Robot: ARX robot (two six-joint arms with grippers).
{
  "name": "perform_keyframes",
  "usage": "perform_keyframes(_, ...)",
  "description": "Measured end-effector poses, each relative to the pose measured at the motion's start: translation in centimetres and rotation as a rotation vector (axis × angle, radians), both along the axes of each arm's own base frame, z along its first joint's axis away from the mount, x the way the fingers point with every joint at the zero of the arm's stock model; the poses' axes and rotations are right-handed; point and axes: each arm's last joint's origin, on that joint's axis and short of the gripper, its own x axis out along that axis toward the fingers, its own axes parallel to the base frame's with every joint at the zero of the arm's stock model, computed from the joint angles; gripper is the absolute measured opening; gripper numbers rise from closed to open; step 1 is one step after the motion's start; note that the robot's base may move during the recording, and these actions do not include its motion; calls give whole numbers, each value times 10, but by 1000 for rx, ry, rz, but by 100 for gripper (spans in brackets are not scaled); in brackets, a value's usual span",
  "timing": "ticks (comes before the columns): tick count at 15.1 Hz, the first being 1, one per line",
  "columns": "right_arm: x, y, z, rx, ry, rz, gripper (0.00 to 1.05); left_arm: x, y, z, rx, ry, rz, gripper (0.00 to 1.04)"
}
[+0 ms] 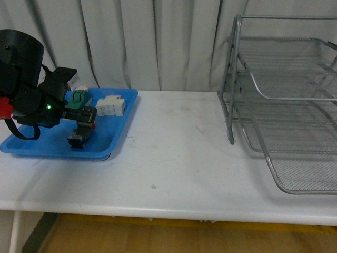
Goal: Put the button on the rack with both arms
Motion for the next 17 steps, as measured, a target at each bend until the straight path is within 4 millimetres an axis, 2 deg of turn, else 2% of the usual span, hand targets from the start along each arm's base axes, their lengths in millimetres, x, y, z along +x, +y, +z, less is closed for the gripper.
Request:
perform_keyframes(2,0,0,0,0,0,0,98,4,3,-2,3,-9,2,98)
perform_keyframes(6,0,0,0,0,0,0,98,8,12,-29,-10,39,23,98)
perform_keyframes(11,0,0,0,0,0,0,98,14,14,-42,-49,55,34,98)
perform_keyframes(12,0,0,0,0,0,0,98,15,13,-44,-55,58,29,92)
perform_keyframes(17,0,0,0,0,0,0,98,18,8,-44,-76,61,18,39)
